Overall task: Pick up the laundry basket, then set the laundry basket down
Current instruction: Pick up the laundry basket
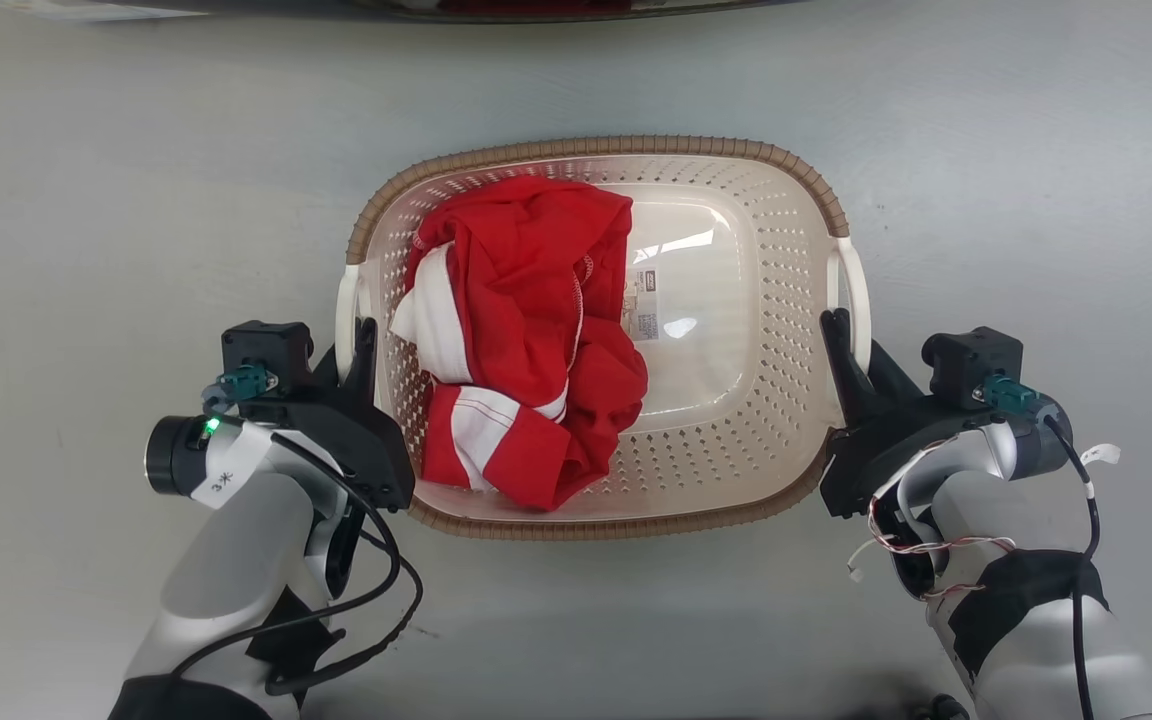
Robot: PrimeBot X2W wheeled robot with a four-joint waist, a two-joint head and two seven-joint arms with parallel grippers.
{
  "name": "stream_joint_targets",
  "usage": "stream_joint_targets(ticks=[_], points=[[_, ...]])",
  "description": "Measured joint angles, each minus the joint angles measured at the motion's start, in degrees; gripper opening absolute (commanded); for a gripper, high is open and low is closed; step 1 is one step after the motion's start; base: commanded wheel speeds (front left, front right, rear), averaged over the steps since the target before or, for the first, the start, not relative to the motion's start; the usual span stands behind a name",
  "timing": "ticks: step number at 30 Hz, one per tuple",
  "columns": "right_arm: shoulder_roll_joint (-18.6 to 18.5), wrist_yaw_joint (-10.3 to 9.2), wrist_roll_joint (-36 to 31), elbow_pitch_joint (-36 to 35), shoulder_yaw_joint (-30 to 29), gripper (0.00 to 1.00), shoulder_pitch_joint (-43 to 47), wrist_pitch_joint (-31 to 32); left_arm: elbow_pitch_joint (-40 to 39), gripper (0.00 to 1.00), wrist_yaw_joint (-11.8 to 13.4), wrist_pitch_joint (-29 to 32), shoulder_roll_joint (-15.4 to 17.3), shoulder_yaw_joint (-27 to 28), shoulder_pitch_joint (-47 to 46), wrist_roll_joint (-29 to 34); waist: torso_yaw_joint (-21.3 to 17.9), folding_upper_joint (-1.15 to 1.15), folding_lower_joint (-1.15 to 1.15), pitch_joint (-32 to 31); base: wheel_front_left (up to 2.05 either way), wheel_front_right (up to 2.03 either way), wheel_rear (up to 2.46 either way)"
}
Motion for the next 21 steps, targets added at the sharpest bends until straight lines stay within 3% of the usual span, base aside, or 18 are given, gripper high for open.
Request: stream_joint_targets(ticks=[21], points=[[0.16, 0.76, 1.52, 8.22, 0.89, 0.00, -2.13, 0.00, 8.17, 0.00, -2.57, 0.87, -1.41, -2.34, -2.83, -2.27, 0.55, 0.00, 0.01, -4.25, 0.00, 0.00, 0.00]])
